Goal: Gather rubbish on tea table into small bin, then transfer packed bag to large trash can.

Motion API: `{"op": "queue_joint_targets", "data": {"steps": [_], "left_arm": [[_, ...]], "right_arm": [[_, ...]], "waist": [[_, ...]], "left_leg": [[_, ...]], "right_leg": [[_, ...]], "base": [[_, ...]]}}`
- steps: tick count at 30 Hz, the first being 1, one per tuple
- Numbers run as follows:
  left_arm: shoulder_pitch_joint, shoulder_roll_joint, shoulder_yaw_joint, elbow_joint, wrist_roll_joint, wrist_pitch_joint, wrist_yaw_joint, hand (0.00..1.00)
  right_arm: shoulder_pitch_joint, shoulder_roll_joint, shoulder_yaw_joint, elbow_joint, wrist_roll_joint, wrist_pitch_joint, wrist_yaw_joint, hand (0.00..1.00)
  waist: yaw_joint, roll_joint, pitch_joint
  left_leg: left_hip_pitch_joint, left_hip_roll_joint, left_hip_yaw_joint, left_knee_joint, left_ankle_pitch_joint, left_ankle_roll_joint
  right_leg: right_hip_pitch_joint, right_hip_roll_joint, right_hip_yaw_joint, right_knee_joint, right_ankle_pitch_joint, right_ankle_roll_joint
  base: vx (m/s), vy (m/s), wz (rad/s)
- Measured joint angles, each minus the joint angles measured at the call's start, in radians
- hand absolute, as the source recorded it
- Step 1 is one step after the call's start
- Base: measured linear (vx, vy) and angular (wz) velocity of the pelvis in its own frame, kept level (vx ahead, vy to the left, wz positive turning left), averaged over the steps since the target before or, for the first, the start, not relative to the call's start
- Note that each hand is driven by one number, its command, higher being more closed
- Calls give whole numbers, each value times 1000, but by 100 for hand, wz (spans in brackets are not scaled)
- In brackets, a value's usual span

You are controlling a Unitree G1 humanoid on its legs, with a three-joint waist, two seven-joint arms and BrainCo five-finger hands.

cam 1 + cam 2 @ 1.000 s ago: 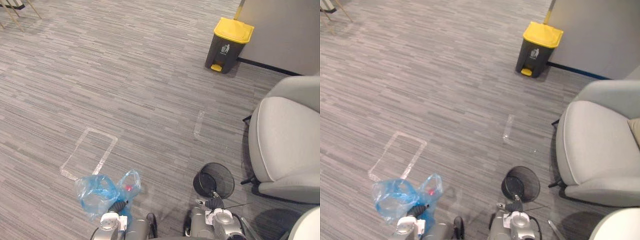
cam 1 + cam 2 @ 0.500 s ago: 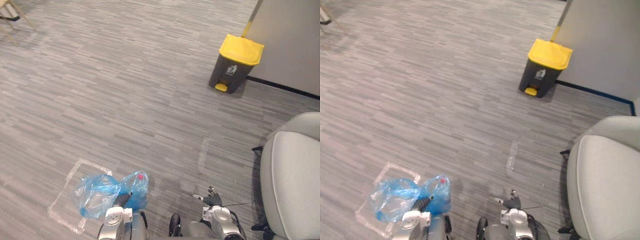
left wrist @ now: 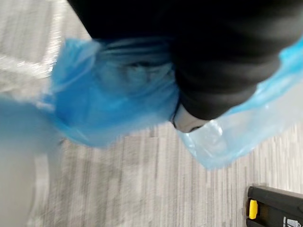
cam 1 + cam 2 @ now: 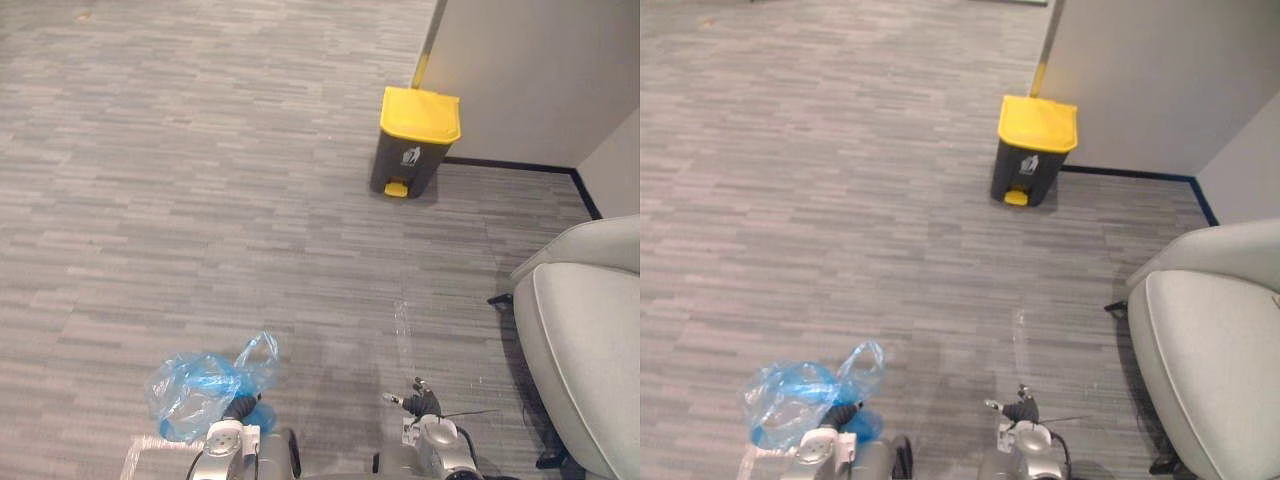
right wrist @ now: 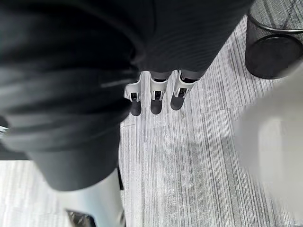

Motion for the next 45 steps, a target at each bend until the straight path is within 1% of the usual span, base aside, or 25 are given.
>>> {"op": "queue_joint_targets", "data": {"steps": [2, 3, 4, 5, 7, 10, 12, 14, 18, 19, 20, 22, 25, 26, 27, 28, 31, 34, 35, 36, 38, 40, 42, 43, 45], "left_arm": [[-1, 4, 0, 2, 0, 0, 2, 100], [-4, 15, -1, 11, 1, 0, 1, 100], [-7, 17, -1, 23, 1, 0, 1, 100], [-18, 3, -1, 52, 1, 1, 1, 100], [-19, -1, 1, 59, 2, -2, 1, 100], [-18, -40, 39, 52, 2, -2, -1, 100], [4, -71, 49, 13, 1, -4, -6, 100], [13, -85, 49, -10, 1, -5, -11, 100], [0, -89, 67, -27, 1, -7, -20, 100], [3, -92, 66, -23, 1, -7, -20, 100], [4, -93, 64, -11, 0, -7, -19, 100], [-9, -66, 64, 5, 1, -6, -19, 100], [-11, -67, 61, 33, 1, -4, -19, 100], [-3, -58, 49, 35, 0, -4, -18, 100], [-1, -50, 37, 38, 0, -3, -18, 100], [0, -48, 35, 38, 0, -3, -17, 100], [-2, -45, 26, 38, -1, -2, -14, 100], [-5, -44, 27, 41, -1, -1, 1, 100], [-6, -38, 26, 41, -1, -1, 1, 100], [-4, -26, 19, 57, -1, -2, 1, 100], [-13, -35, 17, 87, 0, -1, -1, 100], [-13, -45, 19, 103, 0, -1, 0, 100], [-17, -60, 22, 99, 0, -1, -3, 100], [-13, -80, 46, 93, 0, -1, -7, 100], [-4, -102, 60, 49, 0, -3, -19, 100]], "right_arm": [[-6, -18, 6, 6, 0, 0, -1, 0], [-1, -28, 6, 6, -1, 1, -1, 0], [4, -35, 6, 8, -1, 2, -1, 0], [10, -59, 3, 22, -3, 2, -1, 0], [-4, -66, -10, 23, -4, 3, -2, 0], [5, -51, -12, -2, -3, 4, -2, 0], [5, -27, -13, -34, 2, 1, -2, 0], [2, -17, -14, -46, 2, -1, -2, 0], [3, -4, -39, -34, 2, 1, -5, 0], [11, -10, -48, -29, 2, 1, -7, 0], [12, -29, -50, -9, 2, 2, -14, 0], [16, -10, -50, 13, 2, 7, -18, 0], [17, -4, -55, 11, 1, 7, -16, 0], [17, 2, -53, 11, 1, 6, -14, 0], [17, 6, -50, 11, 0, 4, -12, 0], [18, 6, -45, 11, 0, 4, -12, 0], [22, 11, -37, 1, -2, 5, -11, 0], [16, -2, -33, 4, -27, 0, -12, 0], [12, -6, -32, 7, -35, 0, -12, 0], [24, -16, -33, 21, -36, 0, -11, 0], [-4, -45, -35, 41, -38, 1, -13, 0], [-4, -56, -47, 44, -38, 1, -12, 0], [22, -47, -59, 44, -37, 5, -13, 0], [33, -43, -49, 35, -36, 3, -13, 0], [38, -41, -40, 26, -34, 1, -17, 0]], "waist": [[-13, 7, 7], [-23, -6, 4], [-27, -8, 3], [-31, 21, 1], [-25, 35, -1], [-19, 61, 14], [3, 55, 19], [19, 44, 20], [45, 27, 24], [44, 24, 18], [49, 34, 11], [44, -14, -7], [55, -14, -7], [54, -10, -5], [45, -8, -4], [39, -7, -3], [32, 4, 4], [19, 17, 13], [17, 10, 11], [9, -6, 7], [12, 32, 4], [4, 45, 5], [-6, 50, 8], [-2, 50, 9], [16, 52, 11]], "left_leg": [[67, 8, 6, -66, 0, -5], [112, -1, 4, -102, -6, -27], [130, -3, -1, -107, -15, -43], [151, 22, -29, -103, -22, -58], [108, 41, -63, 8, 0, -96], [-55, 124, -116, 510, 111, -133], [-195, 172, -98, 790, 52, -91], [-289, 179, -76, 782, 25, -66], [-381, 115, -92, 382, 21, -56], [-372, 72, -118, 183, 86, -72], [-348, 49, -142, 80, 242, -70], [-344, -13, -104, 116, 172, -26], [-292, -19, -43, 175, 78, 5], [-222, -24, -11, 159, 42, 16], [-181, -27, -1, 147, 27, 23], [-158, -29, 3, 140, 18, 25], [-39, -29, 15, 68, -8, 21], [54, -14, 16, 0, -7, 20], [75, -14, 9, -18, -8, 20], [97, -28, -23, -30, -16, -7], [110, 9, -62, -46, -9, -35], [112, 17, -92, -17, 7, -60], [56, 52, -111, 177, 15, -75], [-26, 89, -110, 397, 66, -104], [-157, 150, -96, 656, 34, -89]], "right_leg": [[-33, 39, -60, -232, 67, -23], [-27, 64, -79, -430, 180, -34], [-22, 76, -67, -468, 281, -65], [-7, 99, -60, -449, 317, -125], [-10, 107, -66, -407, 243, -134], [154, 153, -69, -483, 197, -156], [297, 177, -25, -555, 162, -159], [348, 175, 13, -580, 127, -155], [421, 129, 65, -600, 82, -96], [431, 111, 79, -606, 59, -66], [452, 102, 116, -609, 37, -34], [462, 31, 148, -604, 39, -13], [416, -3, 193, -411, 31, 7], [328, -21, 206, -179, 58, 94], [268, -29, 210, -22, 63, 123], [231, -31, 199, 53, 60, 121], [81, -46, 67, 201, 22, 47], [26, -25, -73, -38, 8, -7], [19, -4, -102, -207, 60, -20], [28, 18, -94, -330, 186, -96], [42, 47, -99, -330, 169, -106], [60, 53, -119, -326, 128, -111], [139, 70, -147, -368, 113, -115], [211, 86, -152, -419, 110, -115], [301, 102, -147, -480, 101, -122]], "base": [[522, -64, 7], [518, -87, 22], [567, -102, 26], [569, -119, 10], [552, -160, -3], [520, -139, -14], [477, -8, -47], [370, 56, -53], [415, 183, -39], [435, 291, -47], [452, 311, -50], [554, 297, -25], [514, 257, -43], [407, 189, -55], [392, 159, -43], [304, 77, -25], [385, 39, -18], [367, -79, 10], [390, -152, 36], [483, -180, 30], [391, -148, -8], [357, -172, 10], [357, -162, 32], [323, -83, 4], [302, -22, -17]]}}
